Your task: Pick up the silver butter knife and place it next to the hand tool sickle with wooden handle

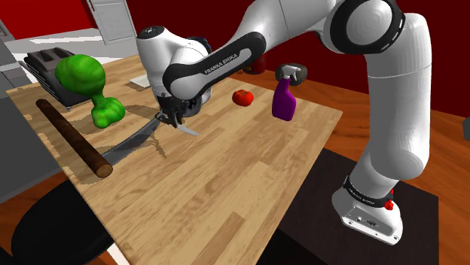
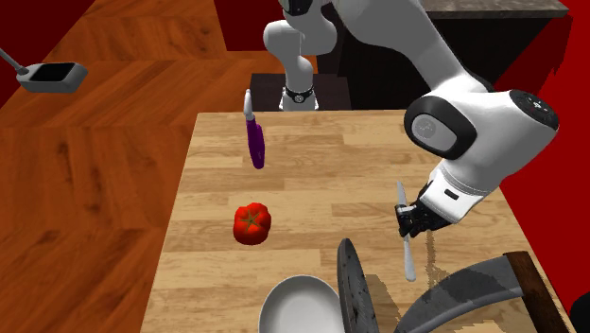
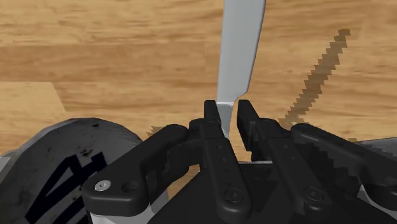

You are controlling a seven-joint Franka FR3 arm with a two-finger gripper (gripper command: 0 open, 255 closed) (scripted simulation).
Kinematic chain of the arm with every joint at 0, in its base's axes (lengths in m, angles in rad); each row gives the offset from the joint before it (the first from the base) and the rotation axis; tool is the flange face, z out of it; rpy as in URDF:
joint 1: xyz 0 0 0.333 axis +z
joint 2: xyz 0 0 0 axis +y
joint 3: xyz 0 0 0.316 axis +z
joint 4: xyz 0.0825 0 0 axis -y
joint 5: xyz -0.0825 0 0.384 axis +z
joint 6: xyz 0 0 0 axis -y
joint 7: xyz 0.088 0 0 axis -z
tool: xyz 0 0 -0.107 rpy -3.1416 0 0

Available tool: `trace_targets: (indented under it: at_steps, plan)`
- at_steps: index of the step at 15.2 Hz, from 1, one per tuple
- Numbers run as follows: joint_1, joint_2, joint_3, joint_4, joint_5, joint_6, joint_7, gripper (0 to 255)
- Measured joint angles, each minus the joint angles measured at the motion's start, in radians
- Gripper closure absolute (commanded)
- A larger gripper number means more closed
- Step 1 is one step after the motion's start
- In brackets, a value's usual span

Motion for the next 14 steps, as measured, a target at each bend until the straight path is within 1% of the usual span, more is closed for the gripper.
trace_targets:
  at_steps: [10, 14]
  plan:
    - [0.007, 0.051, -0.024, -0.063, -0.047, 0.104, 0.047, 255]
    - [0.009, 0.058, -0.026, -0.064, -0.052, 0.111, 0.05, 255]
